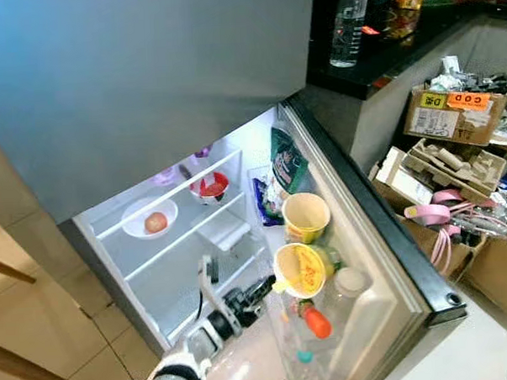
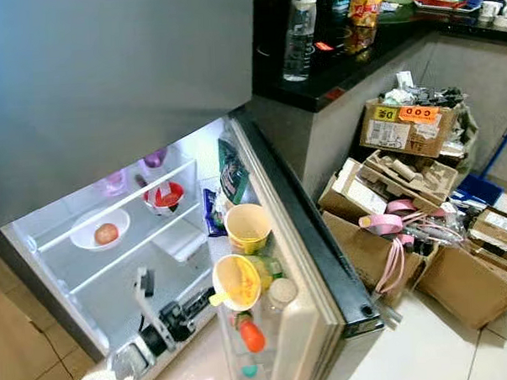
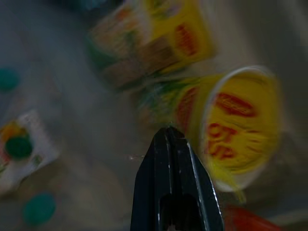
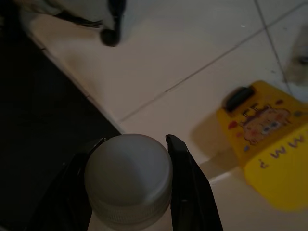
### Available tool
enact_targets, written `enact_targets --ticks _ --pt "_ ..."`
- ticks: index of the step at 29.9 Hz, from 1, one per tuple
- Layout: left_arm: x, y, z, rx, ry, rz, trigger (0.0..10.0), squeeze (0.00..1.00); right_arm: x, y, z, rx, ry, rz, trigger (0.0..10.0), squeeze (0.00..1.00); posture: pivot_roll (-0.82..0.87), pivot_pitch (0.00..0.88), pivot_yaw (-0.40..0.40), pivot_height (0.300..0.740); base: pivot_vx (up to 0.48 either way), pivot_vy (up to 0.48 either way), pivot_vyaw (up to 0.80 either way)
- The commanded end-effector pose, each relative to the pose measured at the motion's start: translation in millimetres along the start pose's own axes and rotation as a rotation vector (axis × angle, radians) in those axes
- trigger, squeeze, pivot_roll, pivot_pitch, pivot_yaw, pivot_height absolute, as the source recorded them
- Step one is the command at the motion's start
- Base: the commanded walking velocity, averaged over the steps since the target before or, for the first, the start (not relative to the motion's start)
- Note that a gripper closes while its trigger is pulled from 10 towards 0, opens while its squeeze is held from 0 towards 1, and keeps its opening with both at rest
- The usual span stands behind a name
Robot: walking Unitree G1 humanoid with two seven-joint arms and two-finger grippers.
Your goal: Restocking fridge
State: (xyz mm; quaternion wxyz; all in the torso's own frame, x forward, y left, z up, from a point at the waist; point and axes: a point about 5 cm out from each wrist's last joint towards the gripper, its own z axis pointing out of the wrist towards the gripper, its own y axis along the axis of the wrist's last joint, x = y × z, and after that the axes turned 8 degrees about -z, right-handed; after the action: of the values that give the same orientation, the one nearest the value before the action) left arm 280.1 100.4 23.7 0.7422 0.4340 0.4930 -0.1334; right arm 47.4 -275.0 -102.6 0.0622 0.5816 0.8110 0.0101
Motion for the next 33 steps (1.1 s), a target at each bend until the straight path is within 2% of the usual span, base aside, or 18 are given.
enact_targets --ticks 1,7,8,13,18,21,22,25,28,29,31,33 --pt "-13.6 -6.2 21.3 0.073 -0.106 0.017 10.0 0.0 1.5 -1.6 0.6 -0.006 -0.022 0.062 10.0 0.0 -0.09 0.0 -0.012 0.74 0.0 0.0 0.0" --pt "-21.3 -13.2 32.0 0.124 -0.164 0.027 10.0 0.0 2.3 2.6 1.4 -0.035 -0.046 0.126 10.0 0.0 -0.09 0.0 -0.013 0.74 0.0 0.0 0.0" --pt "-23.6 -20.5 35.2 0.144 -0.175 0.021 10.0 0.0 1.8 6.8 1.8 -0.039 -0.057 0.125 10.0 0.0 -0.09 0.0 -0.012 0.74 0.0 0.0 0.0" --pt "-20.3 -27.8 30.1 0.153 -0.151 0.008 10.0 0.0 -0.5 11.6 1.6 -0.049 -0.081 0.12 10.0 0.0 -0.09 0.0 -0.012 0.74 0.0 0.0 0.0" --pt "-7.0 -22.6 10.8 0.11 -0.053 -0.006 10.0 0.0 -3.6 18.9 1.0 -0.096 -0.102 0.139 10.0 0.0 -0.09 0.0 -0.012 0.74 0.0 0.0 0.0" --pt "9.7 -6.8 -14.1 0.001 0.103 0.001 10.0 0.0 -9.4 35.1 -1.4 -0.216 -0.116 0.201 10.0 0.0 -0.08 0.0 -0.013 0.74 0.0 0.0 0.0" --pt "9.7 -6.8 -14.1 0.001 0.103 0.001 10.0 0.0 -9.4 35.1 -1.4 -0.216 -0.116 0.201 10.0 0.0 -0.08 0.0 -0.013 0.74 0.0 0.0 0.0" --pt "19.5 8.6 -33.6 -0.103 0.203 -0.008 10.0 0.0 -16.3 45.7 -4.6 -0.3 -0.13 0.245 10.0 0.0 -0.08 0.0 -0.015 0.74 0.0 0.0 0.0" --pt "24.6 17.5 -47.1 -0.162 0.255 -0.017 10.0 0.0 -28.4 50.5 -9.7 -0.379 -0.175 0.36 10.0 0.0 -0.08 0.0 -0.015 0.74 0.0 0.0 0.0" --pt "24.6 17.5 -47.1 -0.162 0.255 -0.017 10.0 0.0 -28.4 50.5 -9.7 -0.379 -0.175 0.36 10.0 0.0 -0.08 0.0 -0.015 0.74 0.0 0.0 0.0" --pt "26.9 20.0 -53.5 -0.179 0.279 -0.021 10.0 0.0 -37.4 53.2 -13.8 -0.439 -0.193 0.441 10.0 0.0 -0.08 0.0 -0.016 0.74 0.0 0.0 0.0" --pt "29.8 22.1 -62.3 -0.2 0.31 -0.029 10.0 0.0 -52.5 57.8 -22.1 -0.555 -0.192 0.557 10.0 0.0 -0.08 0.0 -0.017 0.74 0.0 0.0 0.0"
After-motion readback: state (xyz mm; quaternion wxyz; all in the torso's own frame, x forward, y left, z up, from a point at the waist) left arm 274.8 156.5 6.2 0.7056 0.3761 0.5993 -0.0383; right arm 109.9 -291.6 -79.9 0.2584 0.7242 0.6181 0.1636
